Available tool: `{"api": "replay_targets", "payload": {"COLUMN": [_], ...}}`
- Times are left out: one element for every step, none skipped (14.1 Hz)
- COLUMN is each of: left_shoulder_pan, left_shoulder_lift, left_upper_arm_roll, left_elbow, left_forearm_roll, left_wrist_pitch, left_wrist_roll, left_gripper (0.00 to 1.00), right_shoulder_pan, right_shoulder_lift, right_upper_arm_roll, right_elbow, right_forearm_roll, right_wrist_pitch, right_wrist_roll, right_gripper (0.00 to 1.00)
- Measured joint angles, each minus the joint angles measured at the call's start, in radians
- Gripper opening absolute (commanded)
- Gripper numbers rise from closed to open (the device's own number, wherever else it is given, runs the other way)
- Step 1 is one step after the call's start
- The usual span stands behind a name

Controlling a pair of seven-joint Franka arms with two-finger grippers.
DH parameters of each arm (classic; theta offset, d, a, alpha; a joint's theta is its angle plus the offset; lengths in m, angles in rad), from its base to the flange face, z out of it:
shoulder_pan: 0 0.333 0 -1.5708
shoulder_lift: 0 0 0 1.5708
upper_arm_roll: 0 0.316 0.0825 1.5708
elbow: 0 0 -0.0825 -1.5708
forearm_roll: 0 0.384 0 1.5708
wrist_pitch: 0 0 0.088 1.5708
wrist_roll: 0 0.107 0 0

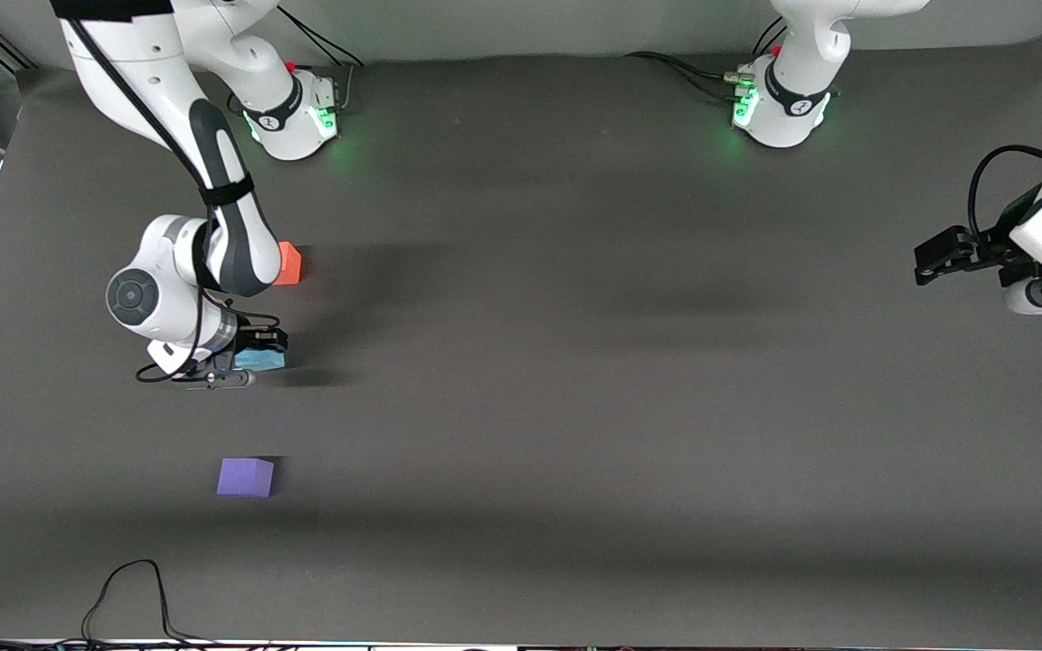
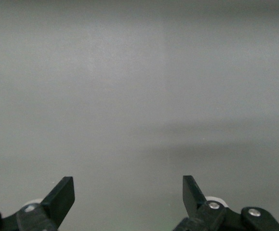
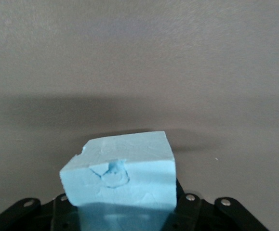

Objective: Place blue block between orange and purple blocks
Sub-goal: 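Lower the blue cube between orange and purple cubes, open right gripper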

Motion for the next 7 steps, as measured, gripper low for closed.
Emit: {"api": "replay_targets", "payload": {"left_shoulder_pan": [0.0, 0.0, 0.0, 0.0, 0.0, 0.0, 0.0], "left_shoulder_lift": [0.0, 0.0, 0.0, 0.0, 0.0, 0.0, 0.0], "left_upper_arm_roll": [0.0, 0.0, 0.0, 0.0, 0.0, 0.0, 0.0], "left_elbow": [0.0, 0.0, 0.0, 0.0, 0.0, 0.0, 0.0], "left_forearm_roll": [0.0, 0.0, 0.0, 0.0, 0.0, 0.0, 0.0], "left_wrist_pitch": [0.0, 0.0, 0.0, 0.0, 0.001, 0.003, 0.004], "left_wrist_roll": [0.0, 0.0, 0.0, 0.0, 0.0, 0.0, 0.0], "left_gripper": [1.0, 1.0, 1.0, 1.0, 1.0, 1.0, 1.0], "right_shoulder_pan": [-0.001, -0.001, -0.002, -0.002, -0.002, -0.001, -0.001], "right_shoulder_lift": [0.015, 0.028, 0.04, 0.051, 0.058, 0.057, 0.058], "right_upper_arm_roll": [-0.001, -0.001, -0.003, -0.003, -0.003, -0.004, -0.004], "right_elbow": [0.0, 0.0, 0.0, 0.0, 0.0, 0.001, 0.001], "right_forearm_roll": [0.041, 0.084, 0.118, 0.139, 0.152, 0.154, 0.155], "right_wrist_pitch": [0.001, 0.002, 0.002, 0.004, 0.009, 0.009, 0.009], "right_wrist_roll": [-0.038, -0.078, -0.108, -0.123, -0.13, -0.131, -0.131], "right_gripper": [0.56, 0.56, 0.59, 0.61, 0.65, 0.79, 1.0]}}
